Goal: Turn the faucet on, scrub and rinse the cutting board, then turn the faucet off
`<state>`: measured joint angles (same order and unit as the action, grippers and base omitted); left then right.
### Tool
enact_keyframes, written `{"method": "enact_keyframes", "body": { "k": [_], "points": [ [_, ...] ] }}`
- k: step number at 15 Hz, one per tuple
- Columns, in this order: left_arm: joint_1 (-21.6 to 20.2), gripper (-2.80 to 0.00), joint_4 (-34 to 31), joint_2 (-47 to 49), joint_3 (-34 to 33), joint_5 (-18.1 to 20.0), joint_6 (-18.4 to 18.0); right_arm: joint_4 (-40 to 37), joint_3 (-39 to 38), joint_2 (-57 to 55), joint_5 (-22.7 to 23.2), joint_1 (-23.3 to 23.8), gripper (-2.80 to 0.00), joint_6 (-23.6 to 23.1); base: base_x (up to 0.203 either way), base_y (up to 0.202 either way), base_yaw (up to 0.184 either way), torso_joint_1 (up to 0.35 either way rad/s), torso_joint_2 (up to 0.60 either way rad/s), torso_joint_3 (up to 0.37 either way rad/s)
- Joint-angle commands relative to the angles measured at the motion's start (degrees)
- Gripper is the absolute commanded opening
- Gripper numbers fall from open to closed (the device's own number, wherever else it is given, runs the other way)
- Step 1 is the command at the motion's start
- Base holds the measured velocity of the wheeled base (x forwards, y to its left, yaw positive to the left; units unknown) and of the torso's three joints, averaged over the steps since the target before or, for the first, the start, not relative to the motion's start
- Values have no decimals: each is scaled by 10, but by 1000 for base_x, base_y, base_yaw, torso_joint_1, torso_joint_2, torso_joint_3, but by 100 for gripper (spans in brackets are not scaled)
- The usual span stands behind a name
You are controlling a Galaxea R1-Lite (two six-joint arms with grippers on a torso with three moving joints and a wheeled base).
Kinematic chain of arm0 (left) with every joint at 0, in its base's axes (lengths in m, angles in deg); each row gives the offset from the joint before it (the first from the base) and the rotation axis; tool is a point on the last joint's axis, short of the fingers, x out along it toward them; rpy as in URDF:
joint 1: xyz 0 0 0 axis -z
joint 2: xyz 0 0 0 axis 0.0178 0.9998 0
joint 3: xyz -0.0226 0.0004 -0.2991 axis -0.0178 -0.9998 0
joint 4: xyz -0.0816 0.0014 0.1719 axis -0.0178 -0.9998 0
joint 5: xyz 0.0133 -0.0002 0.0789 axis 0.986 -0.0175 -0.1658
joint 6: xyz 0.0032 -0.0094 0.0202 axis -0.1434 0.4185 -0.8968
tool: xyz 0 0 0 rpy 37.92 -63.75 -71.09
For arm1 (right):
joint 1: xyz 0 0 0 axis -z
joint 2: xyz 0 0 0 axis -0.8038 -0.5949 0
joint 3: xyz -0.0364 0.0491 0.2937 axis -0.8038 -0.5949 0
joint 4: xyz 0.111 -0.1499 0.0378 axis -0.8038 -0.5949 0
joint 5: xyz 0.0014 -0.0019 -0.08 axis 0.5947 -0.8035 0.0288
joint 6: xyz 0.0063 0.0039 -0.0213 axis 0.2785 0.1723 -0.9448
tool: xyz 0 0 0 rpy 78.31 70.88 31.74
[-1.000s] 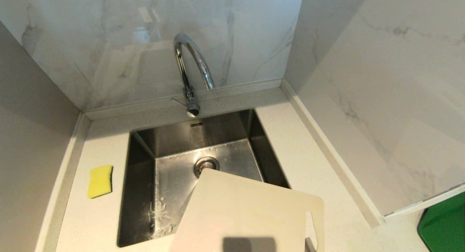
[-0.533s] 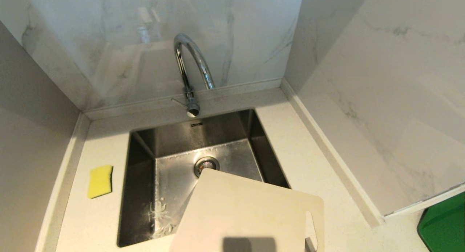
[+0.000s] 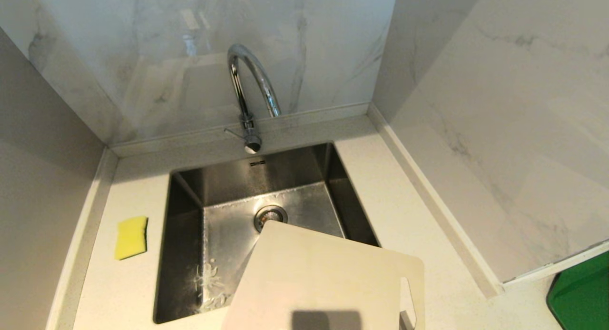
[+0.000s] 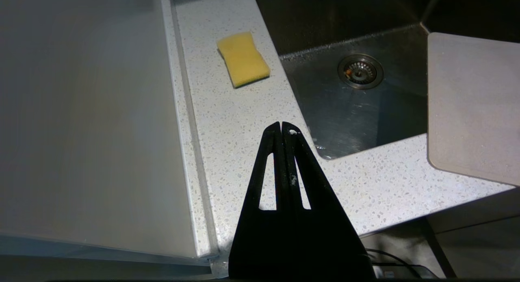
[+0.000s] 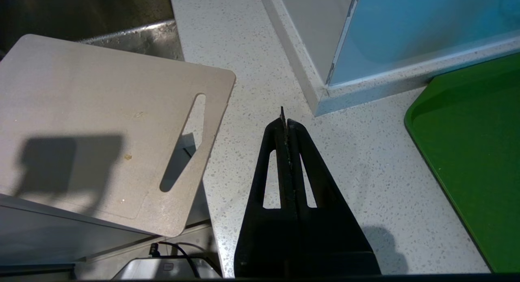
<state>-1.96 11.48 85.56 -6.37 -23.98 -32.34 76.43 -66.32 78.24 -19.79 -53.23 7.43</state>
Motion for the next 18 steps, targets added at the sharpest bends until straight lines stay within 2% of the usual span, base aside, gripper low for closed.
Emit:
{"method": "enact_keyframes", "body": {
  "k": [1, 18],
  "points": [
    [0, -280, 0, -2, -1, 0, 0, 0, 0, 0, 0, 0, -280, 0, 0, 0, 0, 0, 0, 0],
    [0, -280, 0, -2, -1, 0, 0, 3, 0, 0, -1, 0, -280, 14, 0, 0, 0, 0, 0, 0]
  ]
}}
